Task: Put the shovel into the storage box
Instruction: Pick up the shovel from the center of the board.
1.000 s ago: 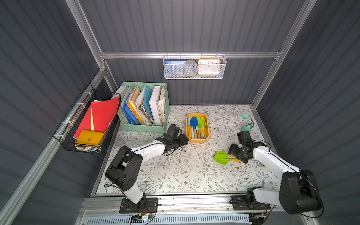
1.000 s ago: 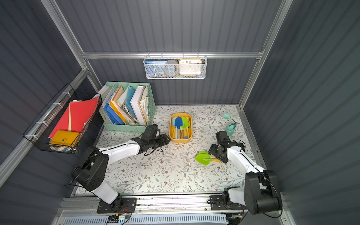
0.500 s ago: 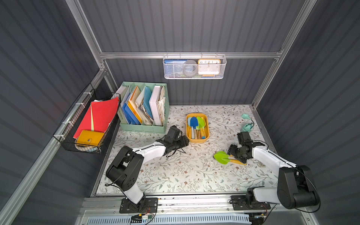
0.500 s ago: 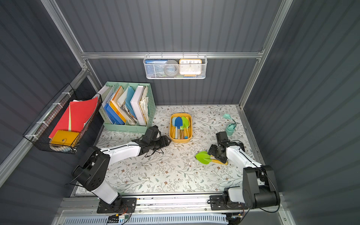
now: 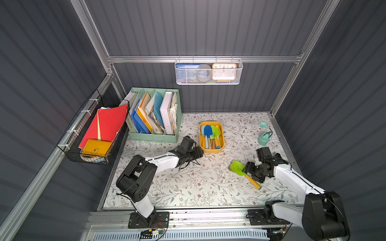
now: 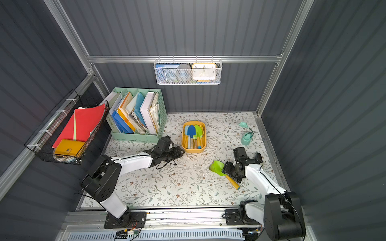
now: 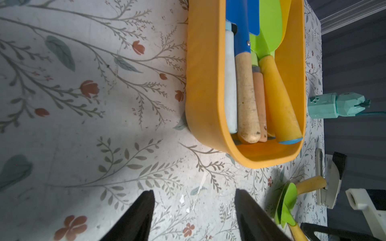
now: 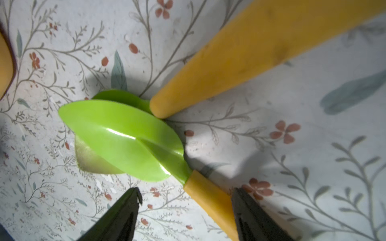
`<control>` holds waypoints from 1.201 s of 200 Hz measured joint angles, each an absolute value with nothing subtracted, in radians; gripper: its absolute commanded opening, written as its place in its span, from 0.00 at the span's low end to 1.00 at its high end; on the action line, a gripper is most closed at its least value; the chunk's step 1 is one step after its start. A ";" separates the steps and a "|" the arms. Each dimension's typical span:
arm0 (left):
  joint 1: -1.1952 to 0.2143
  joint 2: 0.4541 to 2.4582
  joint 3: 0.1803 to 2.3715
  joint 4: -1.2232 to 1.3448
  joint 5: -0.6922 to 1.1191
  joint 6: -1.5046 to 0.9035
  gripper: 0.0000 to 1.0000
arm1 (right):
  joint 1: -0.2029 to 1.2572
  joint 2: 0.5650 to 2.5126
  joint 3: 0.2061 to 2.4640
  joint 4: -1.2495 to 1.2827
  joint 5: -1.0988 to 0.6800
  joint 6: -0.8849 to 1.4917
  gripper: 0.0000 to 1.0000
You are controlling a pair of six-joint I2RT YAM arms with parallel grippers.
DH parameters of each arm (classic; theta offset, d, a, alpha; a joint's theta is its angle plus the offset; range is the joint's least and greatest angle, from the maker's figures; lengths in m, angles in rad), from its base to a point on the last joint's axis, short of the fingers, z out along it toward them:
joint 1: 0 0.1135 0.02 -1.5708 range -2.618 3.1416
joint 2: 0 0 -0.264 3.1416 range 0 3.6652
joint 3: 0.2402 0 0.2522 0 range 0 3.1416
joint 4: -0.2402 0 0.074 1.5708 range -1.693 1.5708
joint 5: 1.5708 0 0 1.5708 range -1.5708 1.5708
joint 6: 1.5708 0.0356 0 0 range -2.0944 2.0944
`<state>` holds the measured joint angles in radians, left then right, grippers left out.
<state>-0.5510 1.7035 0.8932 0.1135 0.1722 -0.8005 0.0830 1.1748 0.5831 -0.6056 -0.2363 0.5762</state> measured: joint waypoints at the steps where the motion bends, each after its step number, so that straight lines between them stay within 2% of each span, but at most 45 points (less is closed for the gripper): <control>1: -0.551 1.703 0.893 0.114 0.173 -0.801 0.67 | 0.083 1.174 0.583 -0.607 -0.237 0.577 0.72; 46: -0.554 1.704 0.890 0.125 0.177 -0.805 0.67 | 0.126 1.162 0.583 -0.643 -0.262 0.604 0.59; 63: -0.556 1.704 0.888 0.126 0.179 -0.810 0.66 | 0.171 1.167 0.583 -0.658 -0.246 0.613 0.51; 96: -0.564 1.707 0.888 0.136 0.180 -0.815 0.66 | 0.290 1.203 0.595 -0.701 -0.151 0.643 0.50; 126: -0.566 1.707 0.888 0.138 0.180 -0.820 0.66 | 0.362 1.248 0.612 -0.717 -0.075 0.670 0.41; 178: -0.566 1.707 0.882 0.139 0.180 -0.821 0.66 | 0.434 1.282 0.616 -0.727 -0.010 0.699 0.37; 195: -0.566 1.707 0.879 0.139 0.180 -0.822 0.66 | 0.445 1.291 0.616 -0.727 -0.006 0.700 0.30; 240: -0.566 1.707 0.879 0.139 0.180 -0.823 0.66 | 0.461 1.309 0.649 -0.733 0.002 0.691 0.22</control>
